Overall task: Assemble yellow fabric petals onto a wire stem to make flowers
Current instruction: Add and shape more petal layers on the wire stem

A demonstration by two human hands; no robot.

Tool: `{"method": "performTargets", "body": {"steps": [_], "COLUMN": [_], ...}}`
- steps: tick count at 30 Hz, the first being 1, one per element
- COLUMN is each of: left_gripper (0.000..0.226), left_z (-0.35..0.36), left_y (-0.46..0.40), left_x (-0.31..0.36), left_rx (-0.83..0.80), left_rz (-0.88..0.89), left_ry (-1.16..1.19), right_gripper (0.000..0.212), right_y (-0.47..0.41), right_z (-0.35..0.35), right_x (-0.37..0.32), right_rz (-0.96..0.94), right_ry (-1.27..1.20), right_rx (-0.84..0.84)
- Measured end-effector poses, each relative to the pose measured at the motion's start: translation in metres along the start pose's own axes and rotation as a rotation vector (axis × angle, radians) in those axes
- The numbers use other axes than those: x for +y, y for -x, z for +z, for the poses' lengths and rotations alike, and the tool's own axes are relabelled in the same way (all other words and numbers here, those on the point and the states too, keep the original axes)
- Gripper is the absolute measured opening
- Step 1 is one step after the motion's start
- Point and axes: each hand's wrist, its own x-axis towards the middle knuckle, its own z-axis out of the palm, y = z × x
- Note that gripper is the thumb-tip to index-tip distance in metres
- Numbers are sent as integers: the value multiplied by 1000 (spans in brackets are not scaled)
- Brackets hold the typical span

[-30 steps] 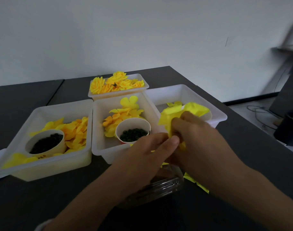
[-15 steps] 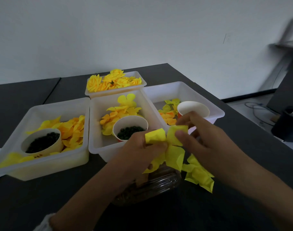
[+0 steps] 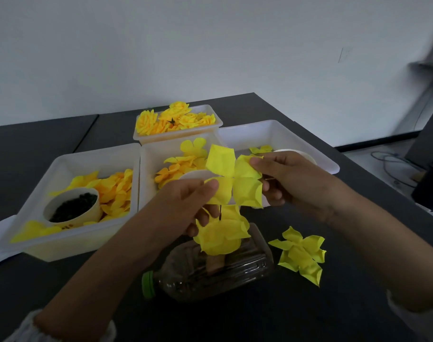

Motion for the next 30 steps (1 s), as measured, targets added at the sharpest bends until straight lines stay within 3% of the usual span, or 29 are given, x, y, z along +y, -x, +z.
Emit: {"method": "performTargets", "body": {"steps": [7,16,30], "left_gripper": [33,44,45], "left_z": [-10,-19,-16], "left_y": [-2,-9,-18], "left_x": [-15,-35,-40], "left_rx": [79,214,146], "left_rz": [44,51,84], "left_ry": [-98,-47,-82], "right_gripper": [41,44,42], "right_y": [-21,-10,5], "right_z": [15,16,8], "right_x": [9,21,29], "right_rz": [103,71,90], "right_ry": [25,188,178], "right_rx": [-32,23,56]}}
